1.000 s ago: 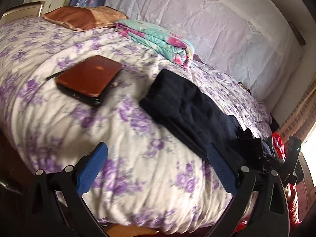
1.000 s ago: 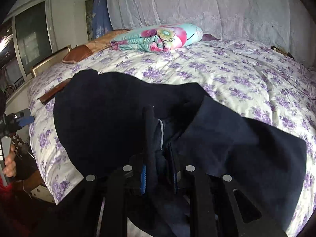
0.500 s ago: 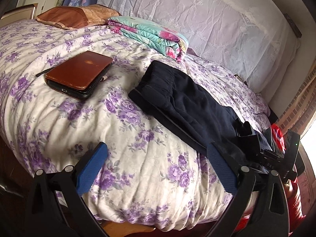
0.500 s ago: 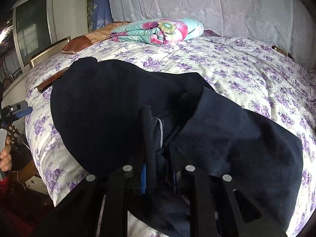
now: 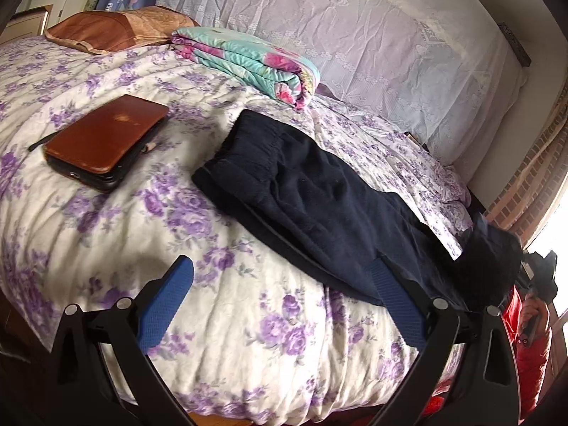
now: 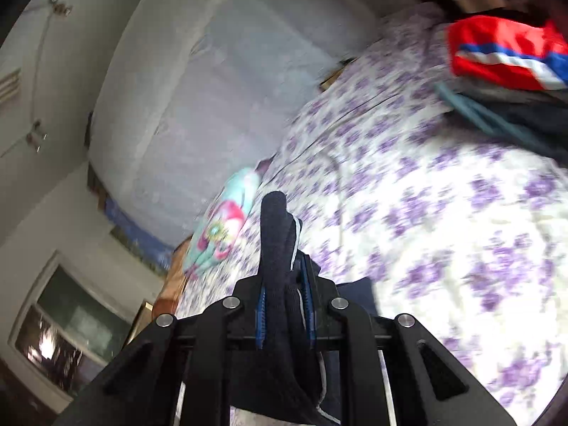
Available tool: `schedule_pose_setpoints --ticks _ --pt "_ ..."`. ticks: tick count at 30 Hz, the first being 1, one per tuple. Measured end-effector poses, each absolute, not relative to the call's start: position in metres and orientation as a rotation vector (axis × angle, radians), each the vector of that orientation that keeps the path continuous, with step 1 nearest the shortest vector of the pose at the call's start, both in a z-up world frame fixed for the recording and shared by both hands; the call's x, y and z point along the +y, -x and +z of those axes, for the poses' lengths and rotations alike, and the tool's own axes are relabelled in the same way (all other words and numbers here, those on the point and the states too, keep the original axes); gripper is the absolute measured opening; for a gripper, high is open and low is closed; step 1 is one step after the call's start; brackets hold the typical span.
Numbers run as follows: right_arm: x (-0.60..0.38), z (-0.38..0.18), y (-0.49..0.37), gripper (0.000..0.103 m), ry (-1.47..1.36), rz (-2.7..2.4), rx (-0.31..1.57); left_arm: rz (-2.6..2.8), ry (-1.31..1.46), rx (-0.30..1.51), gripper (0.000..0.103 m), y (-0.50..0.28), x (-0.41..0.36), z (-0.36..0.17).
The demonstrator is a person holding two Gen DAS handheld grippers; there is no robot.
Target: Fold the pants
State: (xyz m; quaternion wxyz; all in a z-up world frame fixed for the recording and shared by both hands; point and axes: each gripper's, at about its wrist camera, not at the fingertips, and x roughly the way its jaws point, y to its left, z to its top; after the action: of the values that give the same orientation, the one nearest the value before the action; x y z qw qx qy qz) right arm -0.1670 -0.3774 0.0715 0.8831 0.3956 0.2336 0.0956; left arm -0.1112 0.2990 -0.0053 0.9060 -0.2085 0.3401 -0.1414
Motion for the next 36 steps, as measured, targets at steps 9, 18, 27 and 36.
schedule_pose_setpoints --ticks 9,18,27,36 --pt "-0.471 -0.043 0.245 0.017 -1.166 -0.103 0.494 -0.319 0.400 0.737 0.098 0.101 0.283 -0.008" --pt "-0.449 -0.026 0.264 0.062 -1.080 -0.145 0.545 -0.321 0.440 0.749 0.098 0.102 0.292 -0.016" --pt "-0.443 0.017 0.222 0.015 -0.956 -0.021 0.428 -0.287 0.380 0.773 0.098 0.098 0.278 -0.014" --pt "-0.455 -0.053 0.267 0.014 -1.060 -0.099 0.544 -0.287 0.398 0.773 0.098 0.098 0.279 -0.013"
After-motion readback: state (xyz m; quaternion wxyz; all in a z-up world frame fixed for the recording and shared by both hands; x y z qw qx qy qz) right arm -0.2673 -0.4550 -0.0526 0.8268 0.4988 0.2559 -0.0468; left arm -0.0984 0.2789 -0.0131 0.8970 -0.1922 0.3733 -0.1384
